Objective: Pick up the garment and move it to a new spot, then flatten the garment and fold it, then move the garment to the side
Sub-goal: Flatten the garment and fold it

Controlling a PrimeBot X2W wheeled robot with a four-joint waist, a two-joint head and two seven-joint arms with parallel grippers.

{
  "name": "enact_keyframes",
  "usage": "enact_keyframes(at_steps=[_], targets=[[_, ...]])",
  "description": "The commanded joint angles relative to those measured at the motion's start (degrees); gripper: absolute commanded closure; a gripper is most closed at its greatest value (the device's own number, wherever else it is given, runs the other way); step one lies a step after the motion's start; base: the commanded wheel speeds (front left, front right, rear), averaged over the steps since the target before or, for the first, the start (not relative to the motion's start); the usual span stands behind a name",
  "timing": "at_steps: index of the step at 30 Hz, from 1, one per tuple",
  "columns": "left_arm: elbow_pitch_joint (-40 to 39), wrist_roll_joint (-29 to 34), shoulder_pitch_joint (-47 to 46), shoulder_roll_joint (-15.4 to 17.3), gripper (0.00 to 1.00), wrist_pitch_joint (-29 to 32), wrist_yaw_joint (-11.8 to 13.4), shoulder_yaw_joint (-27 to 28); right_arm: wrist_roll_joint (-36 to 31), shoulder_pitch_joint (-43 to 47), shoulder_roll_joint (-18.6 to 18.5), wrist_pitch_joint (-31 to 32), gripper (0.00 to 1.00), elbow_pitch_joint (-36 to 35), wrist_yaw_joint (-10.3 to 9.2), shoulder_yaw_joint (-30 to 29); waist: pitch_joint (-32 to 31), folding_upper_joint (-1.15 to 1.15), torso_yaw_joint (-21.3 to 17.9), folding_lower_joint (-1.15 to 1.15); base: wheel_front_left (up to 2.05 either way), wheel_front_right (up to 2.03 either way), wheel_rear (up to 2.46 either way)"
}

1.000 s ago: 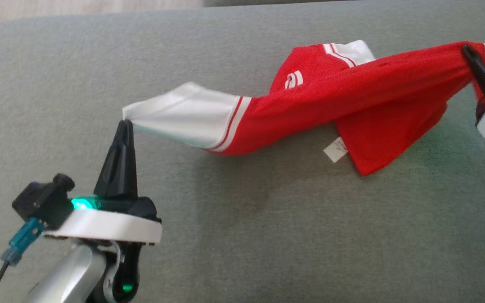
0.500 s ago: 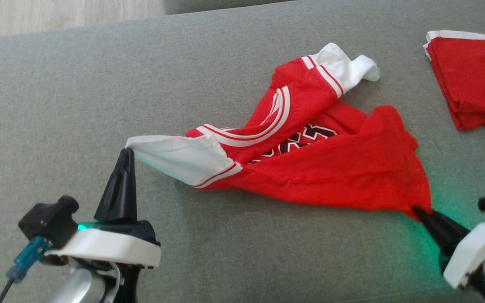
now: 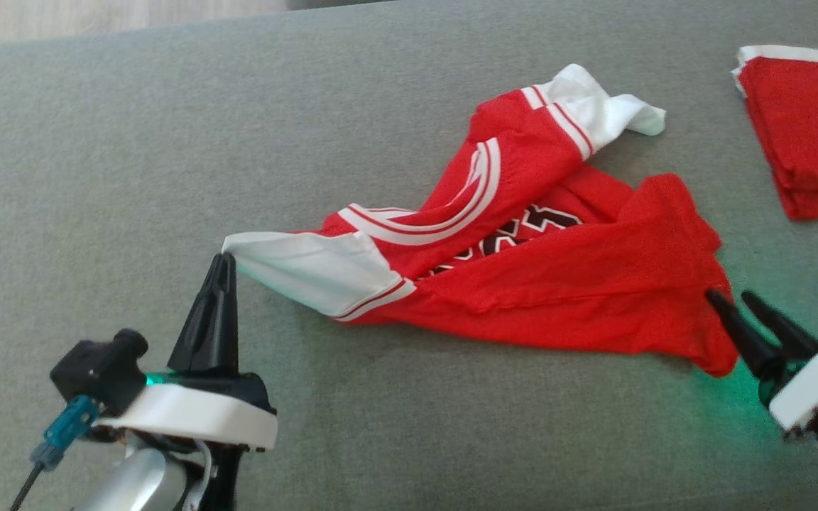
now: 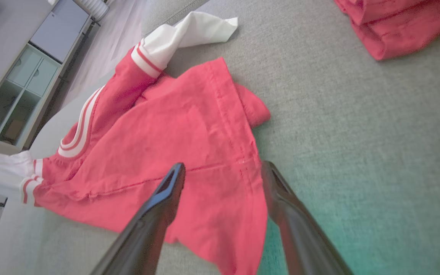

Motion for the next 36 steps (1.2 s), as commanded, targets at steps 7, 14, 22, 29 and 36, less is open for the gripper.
enact_keyframes(at_steps=[7, 14, 22, 29, 36], targets=[[0.00, 0.72, -4.18, -0.44, 1.00, -0.99, -1.52, 1.11, 4.34, -4.77, -3.41, 0.81, 0.00, 4.28, 0.39, 0.98, 1.18, 0.00, 2.74, 0.00, 0.00, 0.00, 0.00], [0.66, 0.79, -4.48, -0.55, 1.00, -1.12, -1.88, 0.83, 7.54, -6.20, -4.38, 1.00, 0.00, 6.56, 0.39, 4.07, 1.50, 0.00, 3.67, 0.00, 0.00, 0.00, 0.00], [0.70, 0.86, -4.20, -0.05, 1.00, -1.04, -1.55, 0.86, 9.69, -5.82, -6.57, -2.29, 1.00, 5.53, 0.39, 7.01, 0.44, 0.00, 3.27, 0.00, 0.00, 0.00, 0.00], [-0.02, 1.50, -4.72, 0.52, 1.00, -2.26, -1.72, 1.81, 10.76, -4.92, -10.34, -5.23, 1.00, 2.04, 0.39, 7.26, -1.93, 0.00, 2.44, 0.00, 0.00, 0.00, 0.00], [-3.32, 0.61, -6.71, 2.45, 1.00, -3.28, -2.83, 5.69, 13.04, -4.13, -14.94, -7.18, 1.00, -4.42, 0.39, 4.44, -6.13, 0.00, 1.32, 0.00, 0.00, 0.00, 0.00]])
